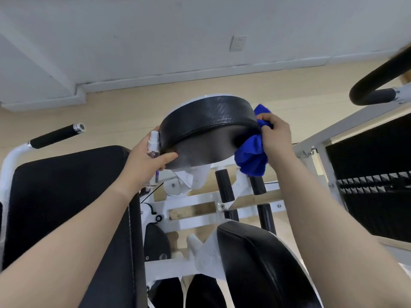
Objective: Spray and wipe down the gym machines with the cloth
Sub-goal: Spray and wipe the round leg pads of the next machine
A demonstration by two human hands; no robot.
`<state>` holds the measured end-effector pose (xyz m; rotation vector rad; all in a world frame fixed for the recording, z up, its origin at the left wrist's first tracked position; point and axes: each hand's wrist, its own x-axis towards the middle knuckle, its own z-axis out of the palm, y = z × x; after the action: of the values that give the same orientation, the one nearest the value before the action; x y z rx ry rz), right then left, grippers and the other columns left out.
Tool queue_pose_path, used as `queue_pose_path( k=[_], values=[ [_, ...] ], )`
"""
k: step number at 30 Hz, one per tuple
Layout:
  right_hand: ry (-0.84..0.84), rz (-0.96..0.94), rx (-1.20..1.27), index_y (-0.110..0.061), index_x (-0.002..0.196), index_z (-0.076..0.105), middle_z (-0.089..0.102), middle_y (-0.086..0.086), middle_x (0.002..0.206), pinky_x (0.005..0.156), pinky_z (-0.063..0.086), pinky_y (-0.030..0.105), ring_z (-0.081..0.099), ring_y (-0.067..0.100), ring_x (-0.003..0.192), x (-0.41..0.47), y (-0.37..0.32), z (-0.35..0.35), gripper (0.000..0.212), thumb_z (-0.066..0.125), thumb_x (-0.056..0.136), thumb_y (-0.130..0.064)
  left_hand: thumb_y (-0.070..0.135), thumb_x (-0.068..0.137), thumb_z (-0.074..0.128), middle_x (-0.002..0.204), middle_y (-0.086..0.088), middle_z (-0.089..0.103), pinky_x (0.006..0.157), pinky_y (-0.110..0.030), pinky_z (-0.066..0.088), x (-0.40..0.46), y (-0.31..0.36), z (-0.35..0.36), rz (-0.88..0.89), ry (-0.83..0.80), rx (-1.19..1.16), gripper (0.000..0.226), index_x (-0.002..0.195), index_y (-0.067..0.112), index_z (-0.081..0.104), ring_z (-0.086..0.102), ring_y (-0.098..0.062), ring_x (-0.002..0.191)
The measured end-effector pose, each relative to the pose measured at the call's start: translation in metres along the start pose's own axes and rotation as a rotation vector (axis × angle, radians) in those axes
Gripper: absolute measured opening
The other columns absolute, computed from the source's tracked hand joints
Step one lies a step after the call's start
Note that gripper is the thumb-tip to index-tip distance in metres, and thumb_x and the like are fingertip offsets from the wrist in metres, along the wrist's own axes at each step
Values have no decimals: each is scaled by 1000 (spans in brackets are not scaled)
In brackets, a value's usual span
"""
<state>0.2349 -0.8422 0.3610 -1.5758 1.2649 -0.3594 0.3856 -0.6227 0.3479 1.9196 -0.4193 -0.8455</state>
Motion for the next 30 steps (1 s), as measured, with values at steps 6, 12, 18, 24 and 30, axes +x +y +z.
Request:
queue_pose_path(
  k=[6,12,18,24,30],
  values=[
    [164,139,170,-19,91,63,64,-2,89,75,51,30,58,18,85,-17,8,6,34,37,83,1,8,79,71,70,7,59,53,-13,47,5,3,-1,-15,-49,-27,50,124,23,53,53,-11,57],
    [226,-447,-463,-22,105,68,58,2,102,65,38,28,50,20,83,-51,-60,13,35,47,82,-7,4,79,70,64,19,61,55,-15,48,7,5,-2,11,-88,-96,56,118,39,51,53,0,52],
    [178,-1039,-936,-14,66,69,61,8,71,49,23,24,53,26,60,-95,-75,94,14,66,53,-10,0,82,62,73,6,56,51,-12,42,16,19,-3,-13,-96,71,21,91,18,55,53,-6,61],
    [82,-998,-1100,-14,90,70,65,11,92,57,42,31,58,30,74,-83,-43,82,35,78,57,-10,17,87,62,116,6,58,69,-26,49,-2,20,-6,40,-102,96,58,136,35,37,56,-15,74],
    [82,-936,-1166,-9,101,66,63,17,95,58,48,33,57,33,73,-84,-21,45,50,80,54,-4,12,96,43,123,-6,52,82,-41,50,-41,17,-10,141,-183,-43,61,139,45,16,56,-23,75]
  ],
)
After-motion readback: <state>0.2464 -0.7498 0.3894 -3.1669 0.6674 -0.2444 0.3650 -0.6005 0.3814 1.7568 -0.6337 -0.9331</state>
